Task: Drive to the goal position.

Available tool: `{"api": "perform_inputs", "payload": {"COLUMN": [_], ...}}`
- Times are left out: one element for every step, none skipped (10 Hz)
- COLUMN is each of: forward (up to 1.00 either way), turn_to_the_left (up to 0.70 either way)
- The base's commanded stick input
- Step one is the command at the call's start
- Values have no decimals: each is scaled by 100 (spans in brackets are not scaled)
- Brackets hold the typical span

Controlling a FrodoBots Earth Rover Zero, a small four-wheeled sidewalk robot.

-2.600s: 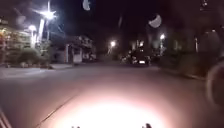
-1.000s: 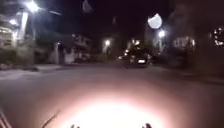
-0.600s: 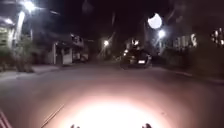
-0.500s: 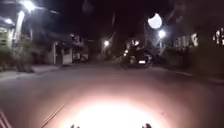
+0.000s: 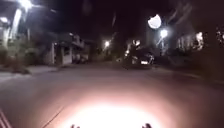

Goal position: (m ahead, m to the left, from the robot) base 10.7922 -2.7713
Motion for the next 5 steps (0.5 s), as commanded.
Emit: {"api": "perform_inputs", "payload": {"forward": [70,70,70,70,70], "turn_to_the_left": [0,0,0,0,0]}}
